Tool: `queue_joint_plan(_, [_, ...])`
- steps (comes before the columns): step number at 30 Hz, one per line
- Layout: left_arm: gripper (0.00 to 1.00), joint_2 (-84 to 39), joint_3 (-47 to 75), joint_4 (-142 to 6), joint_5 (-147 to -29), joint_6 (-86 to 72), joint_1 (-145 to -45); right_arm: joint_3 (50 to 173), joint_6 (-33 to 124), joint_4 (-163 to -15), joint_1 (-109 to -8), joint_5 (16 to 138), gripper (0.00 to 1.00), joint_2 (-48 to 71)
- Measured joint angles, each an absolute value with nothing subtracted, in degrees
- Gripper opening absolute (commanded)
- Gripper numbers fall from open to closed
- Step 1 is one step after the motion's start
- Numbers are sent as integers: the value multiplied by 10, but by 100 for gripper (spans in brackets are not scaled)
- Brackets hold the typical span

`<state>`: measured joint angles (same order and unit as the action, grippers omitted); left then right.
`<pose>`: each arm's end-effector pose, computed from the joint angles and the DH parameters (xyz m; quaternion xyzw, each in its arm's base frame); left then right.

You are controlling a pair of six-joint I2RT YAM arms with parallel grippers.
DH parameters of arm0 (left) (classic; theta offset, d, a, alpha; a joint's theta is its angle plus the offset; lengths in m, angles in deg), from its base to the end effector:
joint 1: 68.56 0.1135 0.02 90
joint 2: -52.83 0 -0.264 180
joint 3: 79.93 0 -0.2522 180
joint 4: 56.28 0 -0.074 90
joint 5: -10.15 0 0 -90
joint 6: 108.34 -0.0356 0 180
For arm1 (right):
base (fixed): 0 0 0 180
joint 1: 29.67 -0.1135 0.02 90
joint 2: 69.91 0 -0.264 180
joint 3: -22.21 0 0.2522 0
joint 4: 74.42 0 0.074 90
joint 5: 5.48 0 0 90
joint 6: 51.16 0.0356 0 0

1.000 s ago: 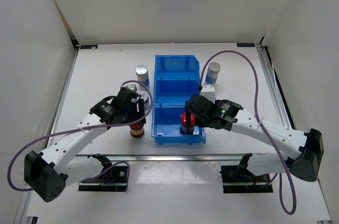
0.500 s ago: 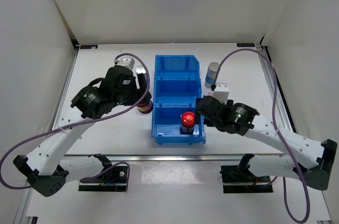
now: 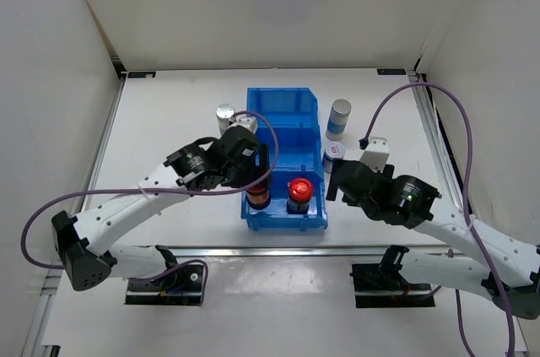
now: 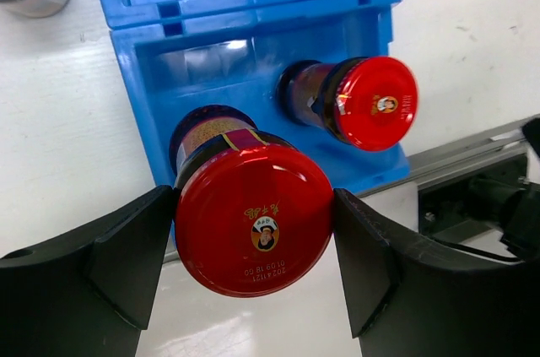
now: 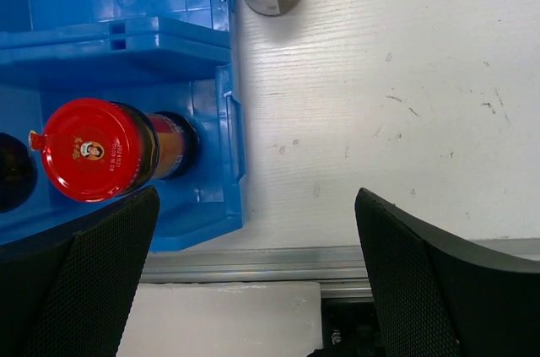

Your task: Organize the condiment bottles

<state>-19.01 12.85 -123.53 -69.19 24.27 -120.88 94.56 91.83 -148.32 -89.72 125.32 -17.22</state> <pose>0.1569 -0.1924 0.3455 0.0494 0.9403 -0.1803 0.2846 0.0983 0.1240 0.3264 0.0519 0.8969 0.0570 0.4354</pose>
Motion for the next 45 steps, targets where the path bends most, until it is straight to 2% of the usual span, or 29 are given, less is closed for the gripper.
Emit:
queue_joint_plan(18, [12,-221,251,-1100,-656,259,-1237,943,920,-1486,-897,1253,100,-149])
queue_joint_plan(23, [23,-224,271,-1079,-653,258,-1237,943,892,-1486,-876,1246,100,-132])
queue_joint_plan(25, [35,-227,279,-1071,-653,259,-1238,944,880,-1487,-863,1239,100,-123])
queue_joint_plan(27, [44,-232,284,-1065,-651,259,-1238,944,869,-1487,-849,1231,100,-114])
queue_joint_plan(28, [60,-232,284,-1061,-650,258,-1238,945,862,-1487,-845,1227,100,-110])
queue_joint_plan(29, [69,-233,284,-1058,-650,259,-1238,946,855,-1487,-839,1222,100,-105])
queue_joint_plan(32, [89,-237,285,-1051,-650,259,-1238,956,831,-1486,-821,1205,100,-84])
queue_joint_plan(36, [100,-236,284,-1038,-646,253,-1238,970,800,-1483,-789,1185,100,-52])
queue_joint_plan(45, [100,-227,237,-1027,-634,197,-1238,1033,712,-1458,-686,1108,100,25])
